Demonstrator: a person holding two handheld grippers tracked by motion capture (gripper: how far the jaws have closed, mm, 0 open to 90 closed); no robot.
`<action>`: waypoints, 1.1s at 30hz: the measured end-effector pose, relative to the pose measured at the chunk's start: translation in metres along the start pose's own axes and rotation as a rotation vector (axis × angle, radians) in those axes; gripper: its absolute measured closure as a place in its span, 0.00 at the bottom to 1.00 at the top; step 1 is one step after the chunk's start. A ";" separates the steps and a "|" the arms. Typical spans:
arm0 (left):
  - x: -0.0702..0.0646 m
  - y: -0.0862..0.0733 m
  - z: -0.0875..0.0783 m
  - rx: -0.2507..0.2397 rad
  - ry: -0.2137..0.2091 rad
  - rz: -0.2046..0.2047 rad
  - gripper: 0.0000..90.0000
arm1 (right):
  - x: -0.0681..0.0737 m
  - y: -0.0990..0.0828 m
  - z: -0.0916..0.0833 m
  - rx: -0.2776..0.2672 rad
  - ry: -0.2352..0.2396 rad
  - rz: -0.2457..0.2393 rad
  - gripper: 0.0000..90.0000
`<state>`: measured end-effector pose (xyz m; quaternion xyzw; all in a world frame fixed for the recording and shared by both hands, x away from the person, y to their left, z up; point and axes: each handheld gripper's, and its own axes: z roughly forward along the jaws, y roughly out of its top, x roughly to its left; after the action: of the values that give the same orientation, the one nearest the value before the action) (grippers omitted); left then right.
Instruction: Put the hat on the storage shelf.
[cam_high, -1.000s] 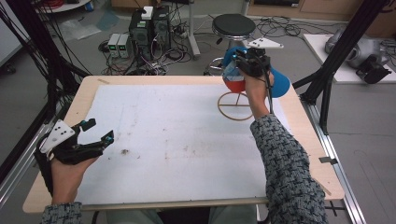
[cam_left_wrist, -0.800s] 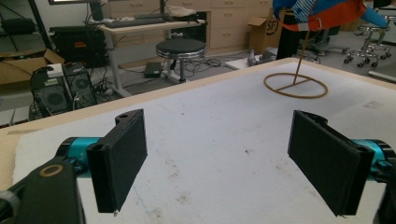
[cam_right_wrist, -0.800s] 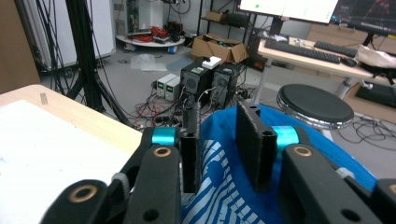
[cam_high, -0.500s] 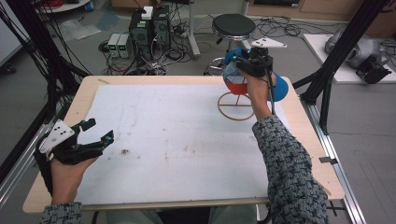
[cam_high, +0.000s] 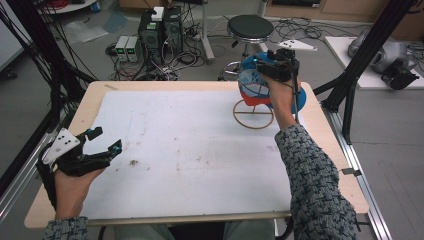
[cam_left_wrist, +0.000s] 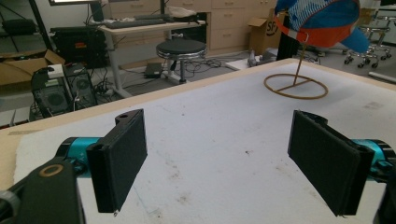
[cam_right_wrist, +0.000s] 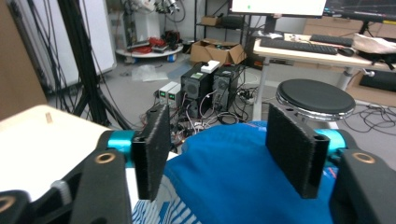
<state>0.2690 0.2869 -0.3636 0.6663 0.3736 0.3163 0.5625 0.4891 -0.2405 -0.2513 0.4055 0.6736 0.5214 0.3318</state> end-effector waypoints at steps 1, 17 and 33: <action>0.000 0.000 0.000 -0.001 0.000 0.000 0.22 | -0.001 0.000 -0.001 -0.002 -0.002 0.010 0.43; -0.001 0.000 0.001 -0.001 -0.002 0.001 0.22 | -0.036 0.004 -0.037 -0.060 -0.081 0.099 0.28; -0.002 -0.001 0.003 0.003 -0.004 -0.004 0.22 | -0.068 -0.032 -0.096 -0.166 -0.150 0.165 0.22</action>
<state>0.2700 0.2838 -0.3651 0.6670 0.3744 0.3134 0.5629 0.4295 -0.3469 -0.2584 0.4684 0.5657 0.5690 0.3698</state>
